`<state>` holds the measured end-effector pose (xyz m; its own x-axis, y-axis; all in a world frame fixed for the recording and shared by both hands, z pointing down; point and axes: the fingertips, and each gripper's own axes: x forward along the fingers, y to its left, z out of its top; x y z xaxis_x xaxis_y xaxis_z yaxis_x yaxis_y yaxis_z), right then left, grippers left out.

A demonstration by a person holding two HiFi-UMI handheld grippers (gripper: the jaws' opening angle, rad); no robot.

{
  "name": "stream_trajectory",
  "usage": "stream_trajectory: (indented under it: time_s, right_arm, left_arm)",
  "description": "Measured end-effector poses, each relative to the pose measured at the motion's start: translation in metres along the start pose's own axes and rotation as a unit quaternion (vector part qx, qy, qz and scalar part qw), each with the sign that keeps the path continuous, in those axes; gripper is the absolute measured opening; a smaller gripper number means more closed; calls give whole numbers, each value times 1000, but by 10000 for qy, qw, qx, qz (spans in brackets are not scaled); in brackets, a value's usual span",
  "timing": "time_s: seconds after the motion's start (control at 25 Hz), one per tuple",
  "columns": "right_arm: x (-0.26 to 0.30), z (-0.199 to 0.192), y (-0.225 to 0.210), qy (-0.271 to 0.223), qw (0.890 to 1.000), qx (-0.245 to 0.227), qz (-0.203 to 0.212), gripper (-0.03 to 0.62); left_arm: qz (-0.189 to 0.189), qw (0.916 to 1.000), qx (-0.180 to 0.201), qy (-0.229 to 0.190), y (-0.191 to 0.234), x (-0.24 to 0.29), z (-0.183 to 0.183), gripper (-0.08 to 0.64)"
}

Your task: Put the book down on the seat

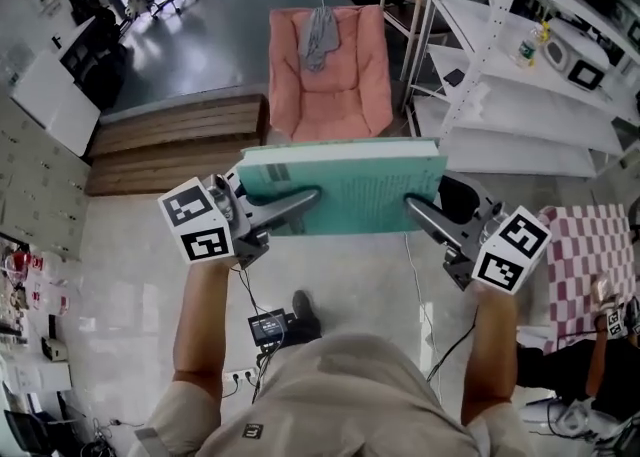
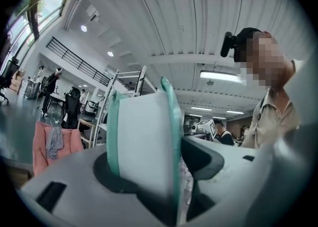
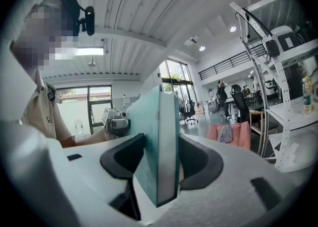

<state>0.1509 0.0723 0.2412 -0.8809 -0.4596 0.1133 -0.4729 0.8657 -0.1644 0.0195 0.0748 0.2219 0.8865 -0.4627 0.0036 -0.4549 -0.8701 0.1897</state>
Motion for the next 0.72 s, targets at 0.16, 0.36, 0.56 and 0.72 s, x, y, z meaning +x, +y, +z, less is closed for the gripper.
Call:
stream_trajectory:
  time_s: [0.16, 0.36, 0.56, 0.72]
  right_arm:
    - [43, 10, -11, -12, 9997, 32, -223, 202]
    - [83, 20, -22, -30, 9991, 56, -419, 202]
    - [124, 29, -32, -16, 9984, 113, -550, 202]
    - [135, 25, -38, -14, 9984, 122, -550, 202]
  left_arm:
    - [-215, 9998, -29, 37, 47, -12, 11, 259]
    - [-404, 9992, -36, 51, 91, -22, 23, 261]
    - [-532, 9985, -74, 97, 134, -35, 34, 261]
    - [-529, 9985, -68, 104, 145, -37, 30, 261]
